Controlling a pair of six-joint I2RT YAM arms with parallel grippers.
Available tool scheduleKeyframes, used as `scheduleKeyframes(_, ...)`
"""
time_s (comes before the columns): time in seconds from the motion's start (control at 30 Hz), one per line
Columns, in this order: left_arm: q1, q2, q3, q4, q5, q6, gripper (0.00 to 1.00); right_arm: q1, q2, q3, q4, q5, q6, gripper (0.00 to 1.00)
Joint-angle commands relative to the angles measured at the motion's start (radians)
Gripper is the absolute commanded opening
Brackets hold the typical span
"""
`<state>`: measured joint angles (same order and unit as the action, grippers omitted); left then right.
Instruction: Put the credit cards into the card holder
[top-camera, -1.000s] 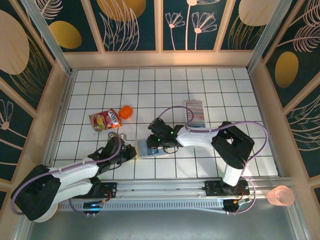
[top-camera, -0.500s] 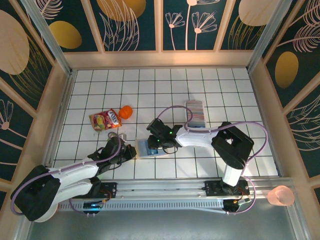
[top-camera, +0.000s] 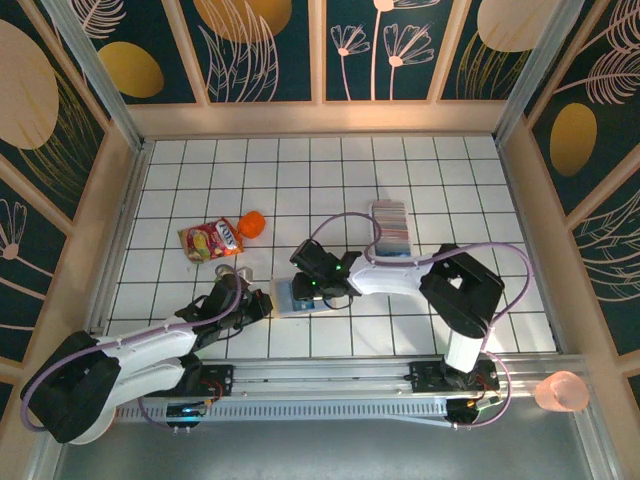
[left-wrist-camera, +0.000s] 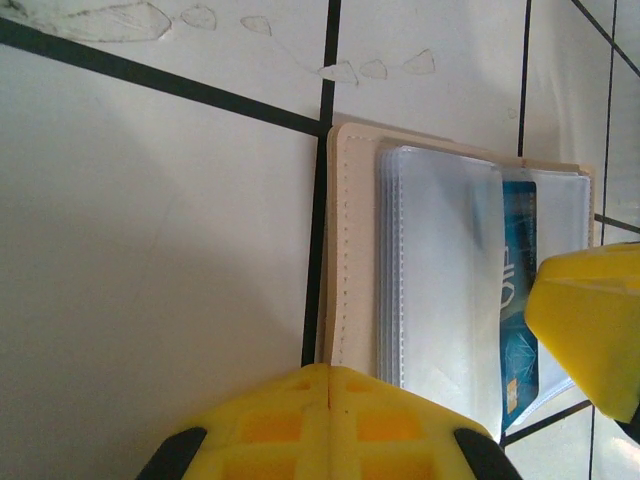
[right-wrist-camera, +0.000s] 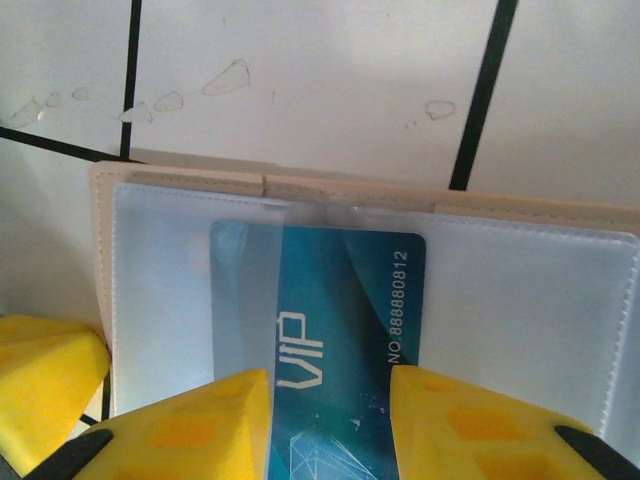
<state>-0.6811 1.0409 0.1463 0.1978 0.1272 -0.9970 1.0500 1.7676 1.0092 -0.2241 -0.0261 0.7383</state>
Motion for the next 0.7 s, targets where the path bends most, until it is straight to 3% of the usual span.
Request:
scheduleKeyframes(0.0, -0.005, -0.016, -0.005, -0.004, 0.009, 0.002, 0.03, 0.014, -0.078, -0.043, 0.025, 0.019, 0.013, 0.39)
scheduleKeyframes(0.17, -0.005, -0.021, -0.007, -0.004, 0.005, 0.0, 0.04, 0.015, -0.115, -0.079, 0.04, 0.038, 0.023, 0.39)
scheduleKeyframes(0.67, -0.005, -0.034, -0.016, -0.008, 0.007, -0.006, 0.04, 0.018, -0.012, -0.051, 0.017, 0.017, 0.016, 0.36)
